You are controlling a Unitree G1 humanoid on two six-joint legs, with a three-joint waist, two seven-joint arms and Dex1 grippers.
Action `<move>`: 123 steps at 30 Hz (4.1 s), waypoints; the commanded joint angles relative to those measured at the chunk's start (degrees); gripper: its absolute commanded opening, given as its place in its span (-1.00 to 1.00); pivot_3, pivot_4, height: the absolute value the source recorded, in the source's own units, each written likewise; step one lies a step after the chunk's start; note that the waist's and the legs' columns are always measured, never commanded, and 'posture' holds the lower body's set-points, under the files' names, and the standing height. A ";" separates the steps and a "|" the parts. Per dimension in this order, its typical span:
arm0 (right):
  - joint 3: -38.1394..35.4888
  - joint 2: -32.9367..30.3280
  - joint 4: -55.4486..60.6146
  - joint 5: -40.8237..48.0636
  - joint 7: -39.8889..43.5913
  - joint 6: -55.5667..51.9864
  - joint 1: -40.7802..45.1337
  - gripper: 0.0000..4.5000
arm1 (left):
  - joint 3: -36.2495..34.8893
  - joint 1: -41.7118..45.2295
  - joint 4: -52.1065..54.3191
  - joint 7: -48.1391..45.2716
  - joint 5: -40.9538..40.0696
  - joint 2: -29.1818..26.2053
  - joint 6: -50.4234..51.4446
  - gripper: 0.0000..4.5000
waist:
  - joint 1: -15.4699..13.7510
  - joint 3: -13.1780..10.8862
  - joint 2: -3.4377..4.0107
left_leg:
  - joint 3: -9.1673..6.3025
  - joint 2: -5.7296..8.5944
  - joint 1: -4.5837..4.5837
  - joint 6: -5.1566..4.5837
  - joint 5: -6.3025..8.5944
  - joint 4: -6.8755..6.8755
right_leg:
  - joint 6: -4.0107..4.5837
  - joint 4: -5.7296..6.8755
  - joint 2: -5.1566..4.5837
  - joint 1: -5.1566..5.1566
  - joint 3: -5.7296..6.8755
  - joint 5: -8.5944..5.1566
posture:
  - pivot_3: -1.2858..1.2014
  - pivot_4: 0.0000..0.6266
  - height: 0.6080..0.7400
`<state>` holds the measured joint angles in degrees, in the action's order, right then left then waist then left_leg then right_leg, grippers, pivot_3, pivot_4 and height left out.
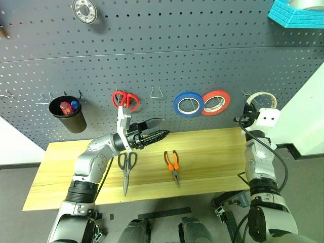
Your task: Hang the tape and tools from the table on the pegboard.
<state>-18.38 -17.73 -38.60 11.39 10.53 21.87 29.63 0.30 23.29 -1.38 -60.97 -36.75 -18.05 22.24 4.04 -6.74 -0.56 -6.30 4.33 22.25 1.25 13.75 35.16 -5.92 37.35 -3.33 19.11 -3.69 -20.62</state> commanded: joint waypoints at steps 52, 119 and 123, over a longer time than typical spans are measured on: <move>-0.33 -5.32 -31.07 -0.88 2.08 5.86 17.43 0.98 | -2.68 0.16 4.62 2.85 -1.12 -1.56 0.42 0.48 | -0.03 0.00 -0.01 | 0.00 0.00 0.00 0.27 -0.16 0.01 | 0.00 -0.02 0.02 -0.04 0.00 0.00 | 0.04 -0.64 0.97; 23.36 11.30 45.33 0.30 -1.63 -62.90 -21.22 0.98 | -0.95 -26.34 11.79 1.64 6.13 -14.14 0.88 0.48 | -3.38 -1.21 -0.14 | -0.04 -0.03 -0.08 0.07 0.00 -0.66 | 0.09 -0.37 -0.19 0.34 -0.05 -0.01 | 0.08 -0.36 0.97; 23.24 11.96 44.13 -1.50 -3.31 -62.39 -20.87 0.98 | -1.15 -27.14 10.74 2.77 6.61 -13.82 -0.11 0.48 | -3.31 -1.31 -0.15 | -0.04 -0.03 -0.08 0.08 -0.01 -0.86 | 0.10 -0.43 -0.19 0.43 -0.05 -0.01 | 0.08 -0.35 0.97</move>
<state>4.90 -6.37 5.02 10.60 7.97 -41.67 7.73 0.22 -3.71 8.59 -58.49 -30.41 -31.93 23.22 0.73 -8.05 -0.71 -6.34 4.30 22.17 1.32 13.74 34.25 -5.81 36.89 -3.52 19.55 -3.74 -20.64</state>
